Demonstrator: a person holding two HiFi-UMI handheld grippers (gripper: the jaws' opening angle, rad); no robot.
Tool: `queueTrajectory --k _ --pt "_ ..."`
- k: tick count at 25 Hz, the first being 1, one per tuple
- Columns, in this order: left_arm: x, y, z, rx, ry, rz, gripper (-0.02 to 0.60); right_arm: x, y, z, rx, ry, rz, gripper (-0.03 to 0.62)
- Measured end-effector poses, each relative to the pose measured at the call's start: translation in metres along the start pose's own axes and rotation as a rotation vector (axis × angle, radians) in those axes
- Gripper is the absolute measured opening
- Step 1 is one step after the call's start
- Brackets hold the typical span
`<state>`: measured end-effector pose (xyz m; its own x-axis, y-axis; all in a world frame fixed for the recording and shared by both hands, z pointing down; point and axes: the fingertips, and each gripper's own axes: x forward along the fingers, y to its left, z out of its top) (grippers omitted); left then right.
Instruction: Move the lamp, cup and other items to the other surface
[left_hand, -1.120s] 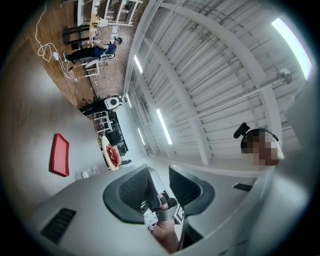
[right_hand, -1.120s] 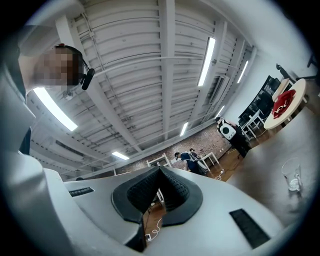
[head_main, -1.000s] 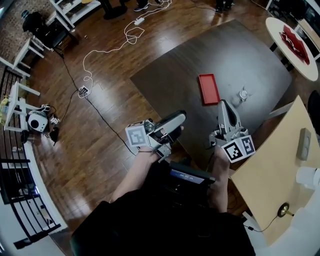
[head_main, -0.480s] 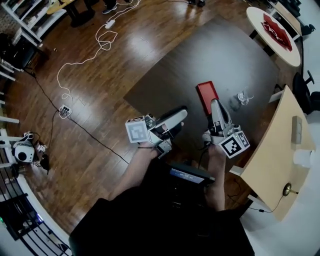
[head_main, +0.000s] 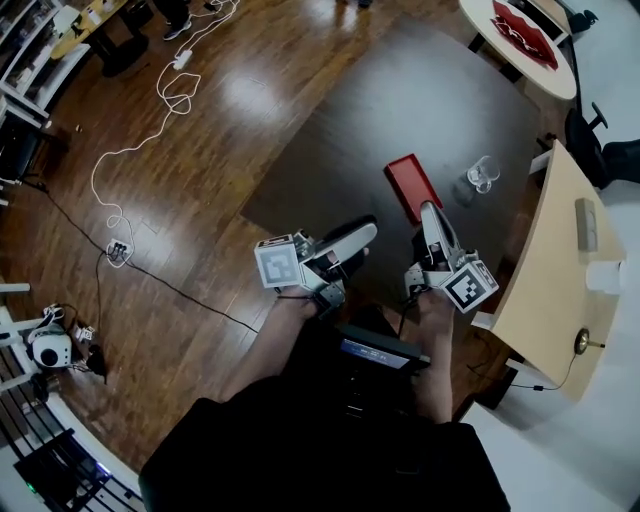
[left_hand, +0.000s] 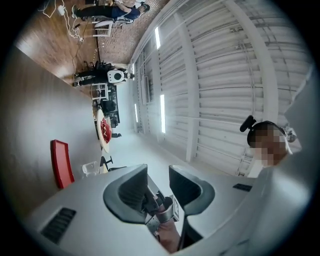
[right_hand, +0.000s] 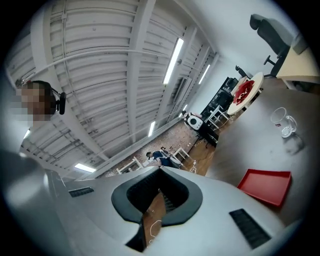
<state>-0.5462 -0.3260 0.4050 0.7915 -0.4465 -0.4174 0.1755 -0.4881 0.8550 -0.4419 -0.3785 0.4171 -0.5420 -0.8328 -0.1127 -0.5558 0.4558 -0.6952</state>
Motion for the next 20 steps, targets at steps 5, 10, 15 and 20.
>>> queueTrajectory --k 5,10,15,20 --pt "-0.001 0.010 0.001 -0.042 0.034 -0.007 0.137 -0.006 -0.009 -0.006 0.000 -0.001 -0.046 0.014" --pt "-0.005 0.011 0.001 -0.051 0.049 0.000 0.137 -0.006 -0.018 -0.011 -0.048 0.023 -0.069 0.014" --pt "0.052 0.041 0.002 -0.031 0.029 0.044 0.137 0.000 -0.085 0.030 -0.035 0.037 -0.075 0.014" --pt "0.083 0.069 -0.005 -0.026 0.036 0.088 0.137 0.001 -0.129 0.043 0.017 0.038 -0.066 0.015"
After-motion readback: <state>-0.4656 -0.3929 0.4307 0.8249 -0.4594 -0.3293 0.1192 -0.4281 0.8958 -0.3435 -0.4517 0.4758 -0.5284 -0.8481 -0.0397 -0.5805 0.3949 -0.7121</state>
